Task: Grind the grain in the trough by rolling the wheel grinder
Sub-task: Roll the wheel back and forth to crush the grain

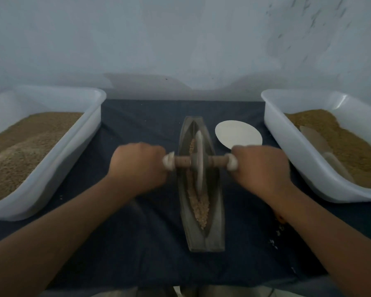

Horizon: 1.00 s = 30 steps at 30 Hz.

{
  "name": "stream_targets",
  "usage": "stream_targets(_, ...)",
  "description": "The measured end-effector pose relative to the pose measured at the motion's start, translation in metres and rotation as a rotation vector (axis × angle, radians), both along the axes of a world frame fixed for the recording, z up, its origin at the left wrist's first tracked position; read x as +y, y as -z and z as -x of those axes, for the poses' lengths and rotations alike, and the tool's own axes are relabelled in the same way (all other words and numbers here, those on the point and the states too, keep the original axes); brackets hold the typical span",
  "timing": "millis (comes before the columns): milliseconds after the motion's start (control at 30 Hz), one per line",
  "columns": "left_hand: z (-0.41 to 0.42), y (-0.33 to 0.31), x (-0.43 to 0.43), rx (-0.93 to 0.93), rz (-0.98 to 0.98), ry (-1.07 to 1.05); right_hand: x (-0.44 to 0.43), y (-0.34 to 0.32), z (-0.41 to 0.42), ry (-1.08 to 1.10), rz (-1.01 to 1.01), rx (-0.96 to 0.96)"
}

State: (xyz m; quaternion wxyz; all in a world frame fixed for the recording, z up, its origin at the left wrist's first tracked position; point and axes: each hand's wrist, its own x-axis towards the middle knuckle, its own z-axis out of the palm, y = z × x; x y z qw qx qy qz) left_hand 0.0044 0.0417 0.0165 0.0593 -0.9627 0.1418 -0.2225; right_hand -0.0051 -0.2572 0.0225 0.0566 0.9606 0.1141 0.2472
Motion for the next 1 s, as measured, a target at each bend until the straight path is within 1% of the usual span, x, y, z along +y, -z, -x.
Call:
stream_targets(100,-0.051,-0.025,-0.017,0.098,0.044,-0.065,0.013,-0.009,-0.050,0.083,-0.045,0.084)
stream_targets(167,-0.060,-0.033,-0.022,0.110,0.037,-0.071,0.016,-0.014,-0.059,0.083,-0.099,0.092)
stream_targets(267,-0.024,-0.024,-0.013,0.075,0.013,-0.052,0.008,-0.009,-0.031,0.070,-0.055,0.122)
stream_targets(367,0.032,0.000,0.002,-0.063,0.071,0.087,-0.007,0.006,0.019,-0.097,-0.090,0.057)
stream_targets(433,0.048,0.009,0.008,-0.089,0.119,0.143,-0.013,0.012,0.033,-0.181,-0.118,0.021)
stream_targets(467,0.046,0.010,0.007,-0.081,0.115,0.130,-0.012,0.011,0.032,-0.165,-0.107,0.002)
stream_targets(533,0.027,0.003,0.000,-0.059,0.059,0.062,-0.007,0.007,0.014,-0.074,-0.039,-0.048)
stream_targets(567,0.011,-0.001,-0.004,-0.041,0.036,0.026,-0.004,0.005,0.000,-0.044,-0.021,-0.039)
stream_targets(667,-0.043,-0.017,-0.015,0.051,0.085,-0.041,0.008,-0.001,-0.042,0.032,-0.009,0.006)
stream_targets(733,-0.059,-0.021,-0.018,0.097,0.114,-0.071,0.016,-0.012,-0.055,0.024,-0.015,-0.010)
stream_targets(767,-0.058,-0.020,-0.017,0.103,0.124,-0.079,0.017,-0.016,-0.054,0.019,-0.016,0.017)
stream_targets(833,-0.040,-0.011,-0.011,0.065,0.115,-0.068,0.014,-0.016,-0.041,0.012,0.010,0.050)
stream_targets(933,0.010,0.014,0.003,-0.058,0.137,0.058,0.002,-0.004,-0.001,-0.065,0.057,-0.017)
stream_targets(1000,0.032,0.023,0.011,-0.104,0.160,0.112,-0.005,0.001,0.015,-0.132,0.067,-0.037)
